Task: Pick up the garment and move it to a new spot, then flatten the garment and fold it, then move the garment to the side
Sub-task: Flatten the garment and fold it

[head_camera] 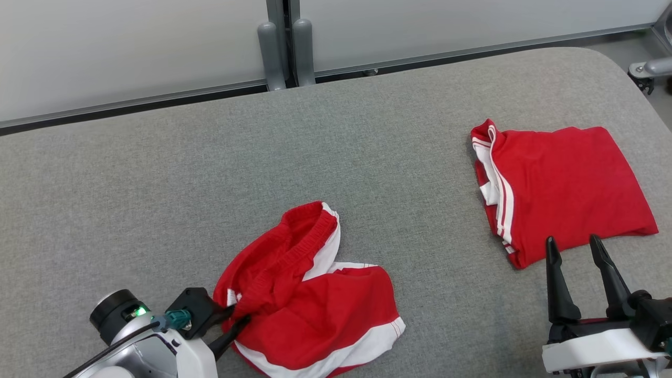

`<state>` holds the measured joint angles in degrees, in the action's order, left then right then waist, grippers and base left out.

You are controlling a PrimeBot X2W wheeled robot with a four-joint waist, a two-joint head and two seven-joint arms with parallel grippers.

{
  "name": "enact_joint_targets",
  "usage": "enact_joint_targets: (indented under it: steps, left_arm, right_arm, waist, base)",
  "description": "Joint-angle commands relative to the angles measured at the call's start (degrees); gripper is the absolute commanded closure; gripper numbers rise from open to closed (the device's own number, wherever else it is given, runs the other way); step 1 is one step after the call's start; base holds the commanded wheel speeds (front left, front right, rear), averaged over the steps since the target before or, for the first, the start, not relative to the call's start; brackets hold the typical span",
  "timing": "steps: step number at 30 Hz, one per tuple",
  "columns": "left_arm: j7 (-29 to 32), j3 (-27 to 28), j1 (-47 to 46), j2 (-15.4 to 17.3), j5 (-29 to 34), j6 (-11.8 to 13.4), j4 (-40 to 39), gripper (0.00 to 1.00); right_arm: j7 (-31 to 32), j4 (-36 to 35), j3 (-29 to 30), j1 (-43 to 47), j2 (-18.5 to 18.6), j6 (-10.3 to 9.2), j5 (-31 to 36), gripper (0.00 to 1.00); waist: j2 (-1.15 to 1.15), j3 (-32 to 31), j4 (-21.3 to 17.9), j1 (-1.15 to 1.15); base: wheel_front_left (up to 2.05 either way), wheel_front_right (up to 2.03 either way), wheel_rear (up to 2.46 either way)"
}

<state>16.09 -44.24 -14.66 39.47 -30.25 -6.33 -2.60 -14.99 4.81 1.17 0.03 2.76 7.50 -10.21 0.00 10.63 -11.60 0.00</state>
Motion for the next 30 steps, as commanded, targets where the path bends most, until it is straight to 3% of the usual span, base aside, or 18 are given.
enact_joint_targets:
  steps: [1, 9, 13, 18, 23, 30]
  left_arm:
    - [-0.2, -0.3, -1.1, -0.1, -0.5, -0.3, 0.2, 1.00]
    - [-3.7, -3.6, -2.6, -2.4, -2.9, -1.1, -0.2, 1.00]
    - [-6.6, -2.1, -1.0, -3.8, -6.4, -1.0, -1.9, 1.00]
    - [-9.8, 1.7, 2.9, -4.2, -13.5, 0.7, -8.9, 1.00]
    - [-9.3, 2.5, 6.5, -3.4, -17.2, 2.4, -16.9, 1.00]
    - [-11.7, 6.8, 12.4, -4.0, -23.4, 8.3, -24.1, 1.00]
  right_arm:
    - [-0.3, 0.1, 0.2, 0.1, 0.3, -0.01, -0.4, 0.00]
    - [-0.3, 0.2, 0.5, 0.1, 0.3, -0.01, 0.0, 0.00]
    - [-0.3, 0.3, 0.7, 0.5, 0.3, -0.01, 0.3, 0.00]
    - [-0.3, 0.4, 1.8, 1.6, 0.3, -0.01, 0.6, 0.00]
    - [-0.3, 0.5, 2.3, 2.4, 0.3, -0.01, 1.2, 0.00]
    - [-0.3, 0.2, 1.7, 2.0, 0.3, -0.01, 1.9, 0.00]
  waist:
    - [0.00, 0.0, 0.2, 0.00]
    - [0.00, -0.5, 2.1, 0.00]
    - [0.00, -1.2, 2.9, 0.00]
    - [0.00, -2.8, 5.4, 0.00]
    - [0.00, -4.5, 9.5, 0.00]
    - [0.00, -4.8, 13.7, 0.00]
  base:
    - [0.00, 0.00, 0.00]
    - [0.00, 0.00, 0.00]
    - [0.00, 0.00, 0.00]
    - [0.00, 0.00, 0.00]
    - [0.00, 0.00, 0.00]
    - [0.00, 0.00, 0.00]
